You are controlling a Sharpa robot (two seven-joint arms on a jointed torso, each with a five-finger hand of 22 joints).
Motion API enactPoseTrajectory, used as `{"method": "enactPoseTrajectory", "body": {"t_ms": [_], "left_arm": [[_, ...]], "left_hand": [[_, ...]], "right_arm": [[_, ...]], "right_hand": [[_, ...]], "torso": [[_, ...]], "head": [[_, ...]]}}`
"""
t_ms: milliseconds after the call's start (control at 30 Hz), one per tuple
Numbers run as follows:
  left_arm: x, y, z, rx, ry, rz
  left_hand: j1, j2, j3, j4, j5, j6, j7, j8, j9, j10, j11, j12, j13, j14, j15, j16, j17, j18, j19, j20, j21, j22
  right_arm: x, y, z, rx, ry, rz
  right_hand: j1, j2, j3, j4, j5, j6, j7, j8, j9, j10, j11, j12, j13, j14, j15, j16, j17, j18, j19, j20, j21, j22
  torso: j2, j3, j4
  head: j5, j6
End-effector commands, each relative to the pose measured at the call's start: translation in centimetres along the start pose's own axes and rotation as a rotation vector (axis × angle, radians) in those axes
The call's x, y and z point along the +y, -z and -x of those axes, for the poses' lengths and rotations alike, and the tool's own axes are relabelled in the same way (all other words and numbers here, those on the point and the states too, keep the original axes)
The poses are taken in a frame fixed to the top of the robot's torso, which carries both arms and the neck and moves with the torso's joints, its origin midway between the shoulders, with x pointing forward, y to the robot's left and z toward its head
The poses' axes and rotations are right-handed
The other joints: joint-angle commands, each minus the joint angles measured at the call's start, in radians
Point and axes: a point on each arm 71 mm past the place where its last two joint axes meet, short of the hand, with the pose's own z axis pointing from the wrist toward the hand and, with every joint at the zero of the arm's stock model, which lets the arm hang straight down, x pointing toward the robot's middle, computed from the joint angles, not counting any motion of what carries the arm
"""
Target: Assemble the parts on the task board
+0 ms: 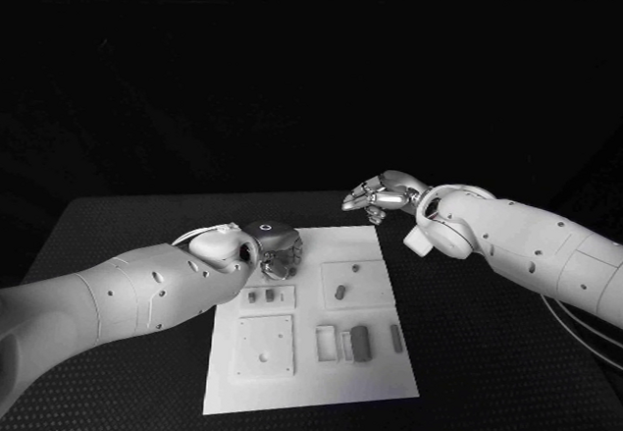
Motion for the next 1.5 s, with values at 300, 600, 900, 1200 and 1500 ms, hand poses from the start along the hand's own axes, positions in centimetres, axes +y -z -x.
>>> {"method": "enactPoseTrajectory", "body": {"t_ms": [300,600,900,1200,1500], "left_arm": [[0.00,-0.05,-0.57,0.031,-0.029,-0.017],[-0.18,-0.20,-0.56,0.035,-0.029,-0.022],[-0.28,-0.31,-0.56,0.037,-0.030,-0.029],[-0.68,-0.43,-0.60,0.044,-0.023,-0.040],[-0.42,-0.49,-0.84,0.061,-0.023,-0.030]], "left_hand": [[0.004,0.016,0.010,0.000,-0.001,0.012,-0.003,0.007,-0.003,0.024,-0.004,-0.008,-0.005,0.014,-0.004,0.009,0.004,0.111,0.013,-0.002,0.010,0.011],[0.012,0.028,0.017,0.001,-0.001,0.020,-0.002,0.009,-0.005,0.042,-0.008,-0.009,-0.006,0.019,-0.007,0.012,0.007,0.112,0.016,-0.004,0.013,0.021],[0.009,0.034,0.019,0.001,-0.001,0.029,-0.001,0.012,-0.006,0.058,-0.011,-0.008,-0.006,0.023,-0.010,0.013,0.008,0.111,0.018,-0.006,0.016,0.028],[-0.007,0.039,0.014,0.002,-0.001,0.032,0.000,0.012,-0.008,0.068,-0.014,-0.010,-0.007,0.025,-0.013,0.013,0.009,0.109,0.019,-0.008,0.017,0.032],[-0.007,0.045,0.016,0.002,-0.001,0.032,0.000,0.011,-0.009,0.069,-0.014,-0.012,-0.007,0.025,-0.013,0.012,0.009,0.109,0.019,-0.009,0.016,0.033]], "right_arm": [[0.31,-0.06,-0.27,0.005,0.005,0.008],[0.33,-0.09,-0.29,0.006,0.005,0.008],[0.38,-0.12,-0.35,0.007,0.004,0.010],[0.43,-0.17,-0.40,0.008,0.004,0.011],[0.41,-0.13,-0.38,0.007,0.004,0.010]], "right_hand": [[0.000,0.007,0.005,0.000,0.006,0.000,0.006,-0.003,-0.001,-0.001,-0.001,0.005,-0.002,0.004,-0.007,0.004,-0.002,0.012,0.008,-0.002,0.000,0.000],[0.000,0.007,0.005,0.000,0.006,0.000,0.006,-0.003,-0.001,0.000,-0.001,0.005,-0.002,0.004,-0.007,0.004,-0.002,0.012,0.009,-0.003,0.001,0.000],[0.000,0.007,0.005,0.000,0.006,0.000,0.006,-0.003,-0.001,0.000,-0.001,0.005,-0.002,0.005,-0.007,0.004,-0.002,0.012,0.009,-0.003,0.001,0.000],[0.000,0.007,0.005,0.000,0.006,0.000,0.006,-0.003,-0.001,0.001,-0.001,0.005,-0.003,0.005,-0.007,0.004,-0.002,0.012,0.010,-0.003,0.001,0.000],[0.000,0.007,0.005,0.000,0.006,0.000,0.006,-0.003,-0.001,0.002,-0.001,0.006,-0.003,0.006,-0.007,0.004,-0.002,0.012,0.010,-0.003,0.001,-0.001]], "torso": [[0.000,-0.0004,0.0008],[0.000,0.0006,-0.0001],[0.001,0.0003,0.0013],[0.000,0.0006,0.0017],[0.002,0.0008,0.0006]], "head": [[-0.005,-0.002],[-0.008,-0.004],[-0.011,-0.005],[-0.012,-0.008],[-0.014,-0.010]]}}
